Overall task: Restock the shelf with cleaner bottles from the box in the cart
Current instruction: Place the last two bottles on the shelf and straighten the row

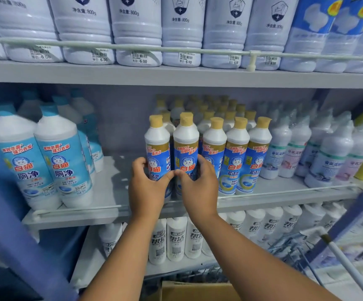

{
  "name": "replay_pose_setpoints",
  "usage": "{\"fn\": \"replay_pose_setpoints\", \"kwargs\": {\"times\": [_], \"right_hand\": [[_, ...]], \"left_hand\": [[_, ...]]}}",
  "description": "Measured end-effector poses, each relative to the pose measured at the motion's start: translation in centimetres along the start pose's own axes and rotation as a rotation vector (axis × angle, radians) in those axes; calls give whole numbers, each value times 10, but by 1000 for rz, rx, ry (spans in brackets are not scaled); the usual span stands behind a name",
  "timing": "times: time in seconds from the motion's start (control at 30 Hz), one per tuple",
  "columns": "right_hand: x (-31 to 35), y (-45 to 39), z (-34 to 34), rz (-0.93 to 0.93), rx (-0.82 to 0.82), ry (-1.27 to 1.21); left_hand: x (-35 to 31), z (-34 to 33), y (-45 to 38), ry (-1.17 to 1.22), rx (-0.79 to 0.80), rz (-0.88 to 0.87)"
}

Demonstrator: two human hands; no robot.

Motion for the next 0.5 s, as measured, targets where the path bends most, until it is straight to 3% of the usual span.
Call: {"fn": "replay_pose_setpoints", "kwargs": {"times": [0.5], "right_hand": [[-39,23,2,-87,65,263]], "left_hand": [[43,-11,6,-56,237,-61]]}}
Point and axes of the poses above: each hand's wrist, its own y-axis away from the middle knuckle, its own z-axis out of the back of the hand, x = y × z, the point moved 5 cm from there along -y, towards the middle knuckle, and after that the axes turned 15 degrees about -y, right-handed, at the moved point
